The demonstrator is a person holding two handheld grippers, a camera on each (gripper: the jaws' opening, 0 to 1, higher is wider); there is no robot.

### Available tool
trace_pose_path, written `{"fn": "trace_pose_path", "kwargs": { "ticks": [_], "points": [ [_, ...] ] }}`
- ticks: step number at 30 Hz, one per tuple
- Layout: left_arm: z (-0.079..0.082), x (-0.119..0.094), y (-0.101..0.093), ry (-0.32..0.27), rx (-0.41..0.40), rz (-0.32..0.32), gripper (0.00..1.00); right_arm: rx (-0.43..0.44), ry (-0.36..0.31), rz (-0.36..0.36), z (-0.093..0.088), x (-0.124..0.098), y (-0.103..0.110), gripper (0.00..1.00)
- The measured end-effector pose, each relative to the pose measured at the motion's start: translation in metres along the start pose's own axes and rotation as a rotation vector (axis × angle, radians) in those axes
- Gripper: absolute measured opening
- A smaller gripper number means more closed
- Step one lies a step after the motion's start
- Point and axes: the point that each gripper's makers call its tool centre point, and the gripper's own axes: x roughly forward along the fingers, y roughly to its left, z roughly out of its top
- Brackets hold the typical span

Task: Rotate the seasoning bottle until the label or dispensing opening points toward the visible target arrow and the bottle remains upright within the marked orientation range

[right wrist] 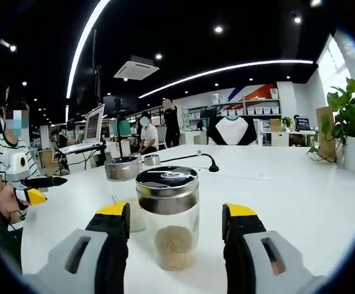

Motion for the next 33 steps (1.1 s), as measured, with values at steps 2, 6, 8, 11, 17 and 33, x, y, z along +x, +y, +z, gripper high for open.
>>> {"fn": "trace_pose_path", "kwargs": {
  "ticks": [2, 6, 8, 11, 17, 33],
  "points": [
    [0.0, 0.0, 0.0, -0.001, 0.0, -0.001, 0.99, -0.007, 0.003, 0.053, 0.0, 0.0, 0.005, 0.62],
    [-0.001, 0.0, -0.001, 0.002, 0.0, -0.003, 0.99, 0.007, 0.008, 0.111, -0.006, 0.002, 0.002, 0.62],
    [0.0, 0.0, -0.002, 0.001, 0.003, -0.004, 0.99, -0.012, 0.017, 0.133, -0.01, 0.003, 0.002, 0.62],
    [0.0, 0.0, -0.001, 0.001, 0.004, -0.002, 0.99, -0.011, 0.013, 0.175, -0.014, 0.006, 0.004, 0.62],
    [0.0, 0.0, -0.001, 0.003, 0.003, -0.002, 0.99, -0.01, 0.0, 0.251, -0.015, 0.01, 0.01, 0.61],
    [-0.001, 0.001, -0.003, 0.004, 0.007, -0.01, 0.99, 0.029, -0.004, 0.314, -0.015, 0.015, 0.016, 0.44]
  ]
}}
